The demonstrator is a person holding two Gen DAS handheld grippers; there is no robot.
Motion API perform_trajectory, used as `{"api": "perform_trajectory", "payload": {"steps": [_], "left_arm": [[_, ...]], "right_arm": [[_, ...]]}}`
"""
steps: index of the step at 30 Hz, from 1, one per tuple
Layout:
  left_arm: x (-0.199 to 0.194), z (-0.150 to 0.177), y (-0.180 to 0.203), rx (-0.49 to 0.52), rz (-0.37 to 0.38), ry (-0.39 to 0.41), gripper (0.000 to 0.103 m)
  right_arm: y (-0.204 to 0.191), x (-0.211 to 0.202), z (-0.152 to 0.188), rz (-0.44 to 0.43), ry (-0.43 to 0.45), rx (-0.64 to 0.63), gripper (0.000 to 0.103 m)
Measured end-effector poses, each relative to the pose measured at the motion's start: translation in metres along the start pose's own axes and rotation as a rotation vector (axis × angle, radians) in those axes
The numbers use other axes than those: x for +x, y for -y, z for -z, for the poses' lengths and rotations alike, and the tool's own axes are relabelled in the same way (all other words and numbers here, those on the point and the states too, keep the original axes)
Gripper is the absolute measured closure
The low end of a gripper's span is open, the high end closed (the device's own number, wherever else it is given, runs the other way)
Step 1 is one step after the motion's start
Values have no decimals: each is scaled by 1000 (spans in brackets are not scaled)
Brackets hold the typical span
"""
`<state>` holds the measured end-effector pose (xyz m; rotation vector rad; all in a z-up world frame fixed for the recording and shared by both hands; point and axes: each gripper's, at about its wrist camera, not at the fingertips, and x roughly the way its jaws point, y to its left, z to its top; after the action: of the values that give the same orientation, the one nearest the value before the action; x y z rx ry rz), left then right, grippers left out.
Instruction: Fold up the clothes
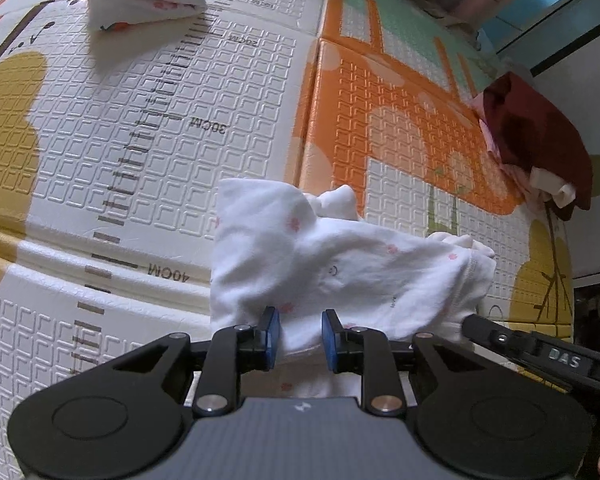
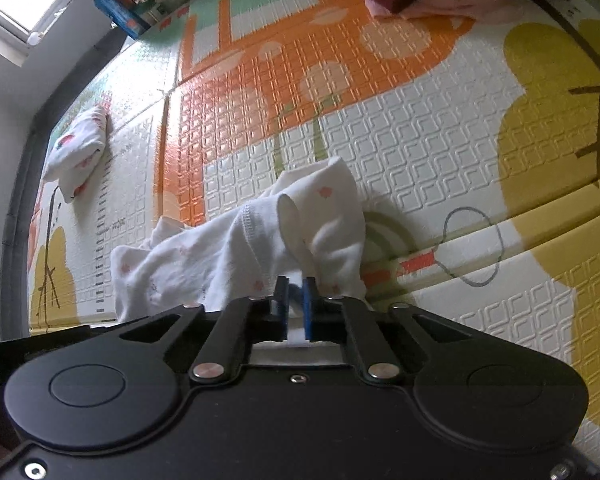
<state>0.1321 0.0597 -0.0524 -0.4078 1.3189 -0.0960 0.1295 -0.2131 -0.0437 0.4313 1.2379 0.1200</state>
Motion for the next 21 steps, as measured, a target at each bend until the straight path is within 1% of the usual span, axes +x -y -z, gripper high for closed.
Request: {"api": "perform_trajectory", "payload": {"steps": [4, 8, 12, 14, 16, 21], "left_arm": [[-6, -1, 2, 10, -3, 6, 77], [-6, -2, 3, 15, -6, -3, 77], [1, -1, 4, 27, -34, -21, 77], [6, 0, 2, 26, -47, -35, 77], [9, 1, -1, 18, -48, -38, 77], [13, 2, -6, 13, -51, -37, 79]], "right_arm": [[1, -15, -3, -14, -7, -3, 101], [5, -20, -6, 11, -26, 2, 101], [9, -10, -3, 41, -54, 7, 101], [11, 0, 0, 69, -73, 12, 101], [12, 8, 3, 85, -87, 11, 101], [14, 16, 7, 98, -77, 1, 101]]}}
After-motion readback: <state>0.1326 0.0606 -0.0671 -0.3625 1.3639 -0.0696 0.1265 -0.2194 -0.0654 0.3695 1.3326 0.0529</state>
